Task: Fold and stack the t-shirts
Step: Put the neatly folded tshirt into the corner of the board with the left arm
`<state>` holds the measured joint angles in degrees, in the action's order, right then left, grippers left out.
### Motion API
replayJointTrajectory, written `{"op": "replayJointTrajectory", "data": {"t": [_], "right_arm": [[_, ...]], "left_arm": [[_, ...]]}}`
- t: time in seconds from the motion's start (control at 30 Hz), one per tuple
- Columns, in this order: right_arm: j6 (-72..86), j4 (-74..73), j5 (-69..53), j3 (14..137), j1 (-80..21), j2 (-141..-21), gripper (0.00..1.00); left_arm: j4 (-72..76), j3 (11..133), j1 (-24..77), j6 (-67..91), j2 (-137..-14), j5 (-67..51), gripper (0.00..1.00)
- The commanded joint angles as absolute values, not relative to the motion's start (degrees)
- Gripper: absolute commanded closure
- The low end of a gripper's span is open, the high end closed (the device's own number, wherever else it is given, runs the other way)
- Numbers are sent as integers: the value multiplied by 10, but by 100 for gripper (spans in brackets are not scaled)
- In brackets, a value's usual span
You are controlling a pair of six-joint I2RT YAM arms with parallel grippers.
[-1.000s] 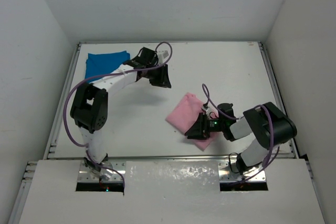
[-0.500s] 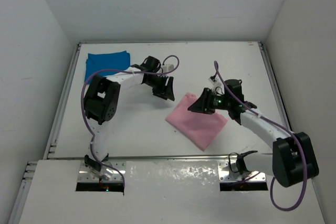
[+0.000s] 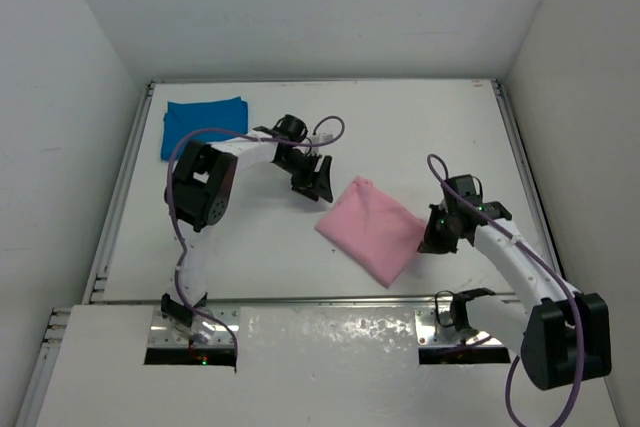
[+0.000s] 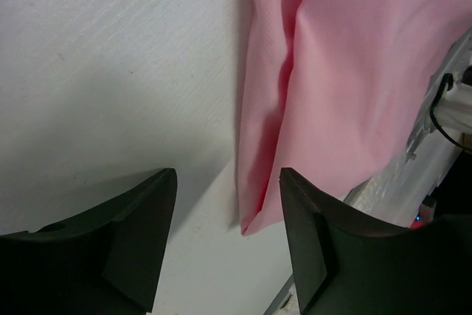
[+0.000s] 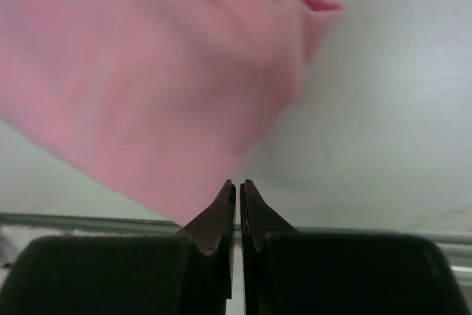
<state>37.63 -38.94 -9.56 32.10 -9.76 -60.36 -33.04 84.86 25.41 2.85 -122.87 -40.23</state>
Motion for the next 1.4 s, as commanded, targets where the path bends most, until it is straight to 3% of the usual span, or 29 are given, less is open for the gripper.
{"op": "replayJointTrajectory", "data": {"t": [0.0,0.03,0.3,0.53,1.37], "right_arm": [[354,-453,6,340,-92,-609,98],[350,-454,29,334,-89,-614,98],[337,-435,41,325,-70,-650,97],[324,-460,16,383,-70,-616,97],[301,-449,-25,378,-70,-578,94]], "left_arm": [[-300,857,260,16,-1255,-420,42],[-302,862,262,11,-1266,-423,38],[-330,879,291,-23,-1301,-421,37],[-341,900,301,-30,-1323,-421,30],[-255,867,334,55,-1323,-196,30]]}}
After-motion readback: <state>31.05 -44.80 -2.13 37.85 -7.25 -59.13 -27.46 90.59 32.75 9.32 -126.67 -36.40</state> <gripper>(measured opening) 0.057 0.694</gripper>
